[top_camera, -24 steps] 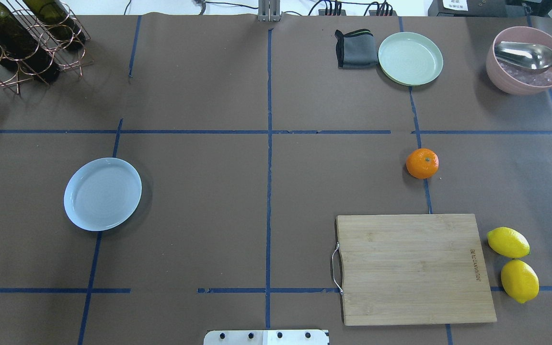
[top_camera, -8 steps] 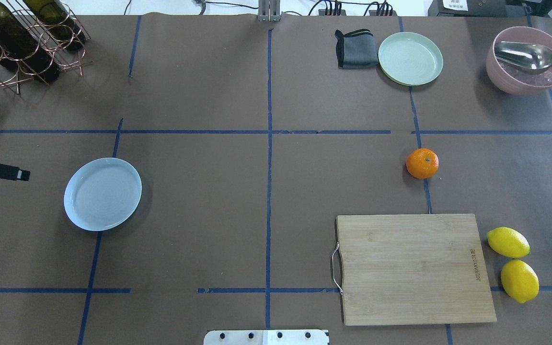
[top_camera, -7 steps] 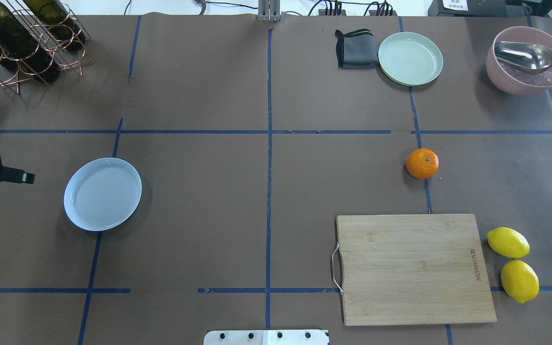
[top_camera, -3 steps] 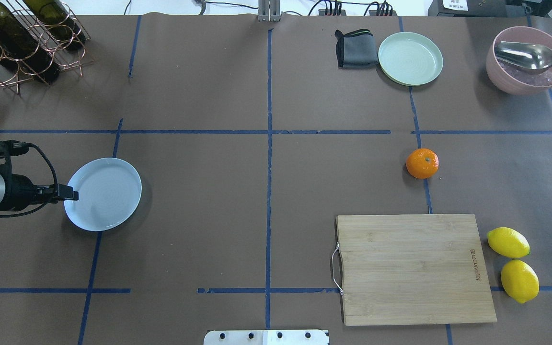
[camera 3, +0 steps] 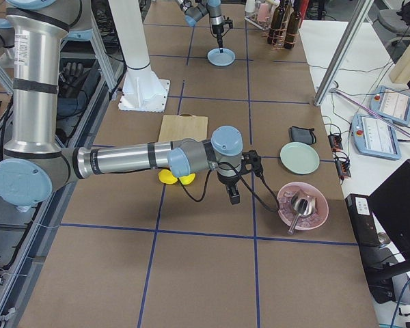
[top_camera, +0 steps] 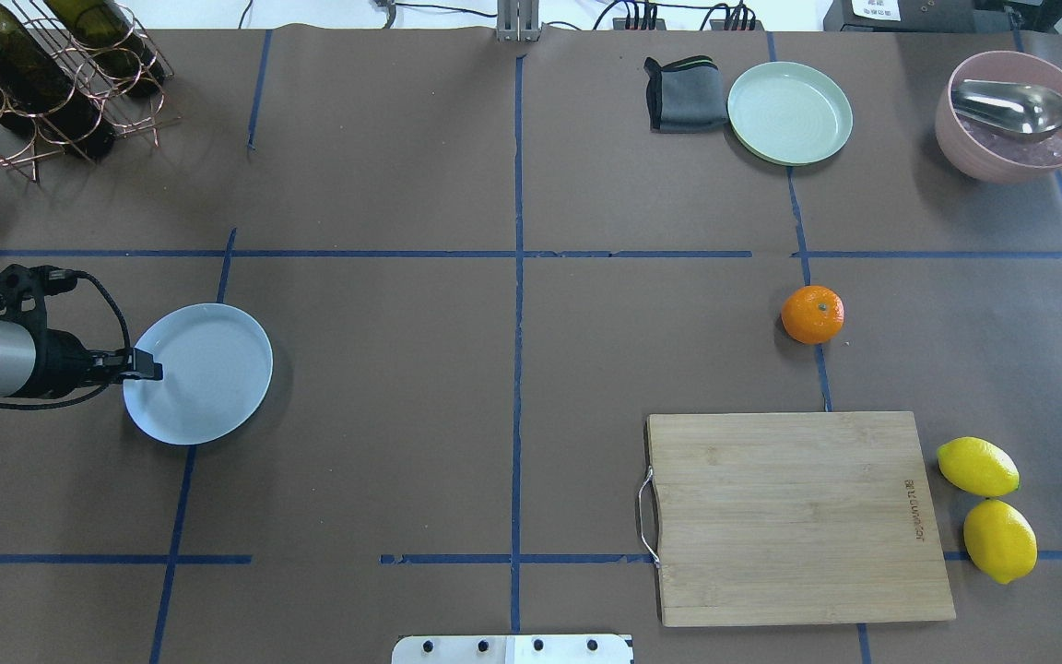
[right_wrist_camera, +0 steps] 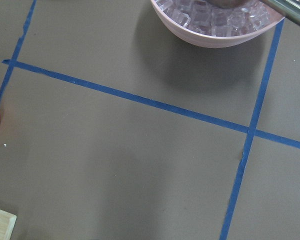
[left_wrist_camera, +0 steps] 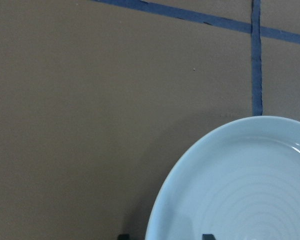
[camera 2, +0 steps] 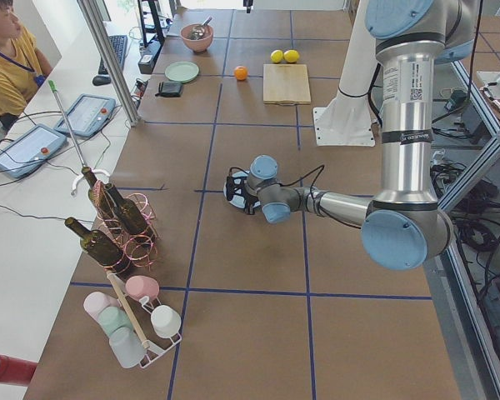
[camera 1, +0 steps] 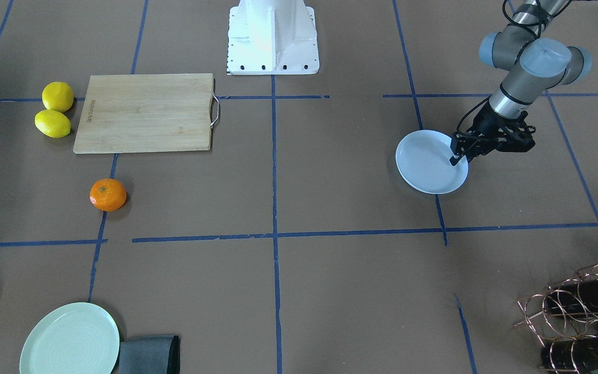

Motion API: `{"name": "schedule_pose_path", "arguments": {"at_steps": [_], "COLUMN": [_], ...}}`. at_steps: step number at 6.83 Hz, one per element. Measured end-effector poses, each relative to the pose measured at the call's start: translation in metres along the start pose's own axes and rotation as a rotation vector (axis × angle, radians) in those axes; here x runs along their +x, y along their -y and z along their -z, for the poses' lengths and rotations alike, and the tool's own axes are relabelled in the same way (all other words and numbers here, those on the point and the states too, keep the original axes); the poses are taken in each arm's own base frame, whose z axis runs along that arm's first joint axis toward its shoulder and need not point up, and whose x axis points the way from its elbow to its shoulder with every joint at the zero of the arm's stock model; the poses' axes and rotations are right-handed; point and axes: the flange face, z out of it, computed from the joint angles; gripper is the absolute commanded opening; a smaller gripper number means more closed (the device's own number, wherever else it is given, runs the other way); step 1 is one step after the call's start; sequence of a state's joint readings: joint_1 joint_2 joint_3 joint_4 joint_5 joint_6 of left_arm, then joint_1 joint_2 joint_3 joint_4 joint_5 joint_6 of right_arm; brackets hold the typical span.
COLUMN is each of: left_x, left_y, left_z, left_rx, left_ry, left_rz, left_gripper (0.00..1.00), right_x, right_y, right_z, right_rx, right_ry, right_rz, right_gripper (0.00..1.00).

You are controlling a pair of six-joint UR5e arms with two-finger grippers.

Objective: Pick orange to plate
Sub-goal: 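Push the light blue plate with the left gripper toward the table center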

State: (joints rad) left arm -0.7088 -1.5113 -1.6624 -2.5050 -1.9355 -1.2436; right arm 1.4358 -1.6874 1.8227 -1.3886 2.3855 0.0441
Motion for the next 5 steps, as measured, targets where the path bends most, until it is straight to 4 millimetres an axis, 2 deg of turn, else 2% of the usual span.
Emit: {"name": "schedule_pose_path", "arguments": {"at_steps": [2,4,5], "left_x": [0.009,0.051,0.083], "left_y": [0.003,0.010,0.020], "left_z": [0.008,0.033,0.036], "left_rx": [0.016,0.052,0.063], "left_ry": [-0.020,-0.094,-0.129], "left_rz": [-0.011,-0.028,-0.019], "left_gripper": [0.00,0.00,0.00], "right_x": [0.000,0.000,0.000], "right_y": [0.000,0.000,0.000], "right_z": [0.000,0.000,0.000], "right_rx": [0.000,0.000,0.000], "right_ry": [0.000,0.000,0.000], "right_rz": [-0.001,0.000,0.000], "right_gripper": [1.00,1.00,1.00]}}
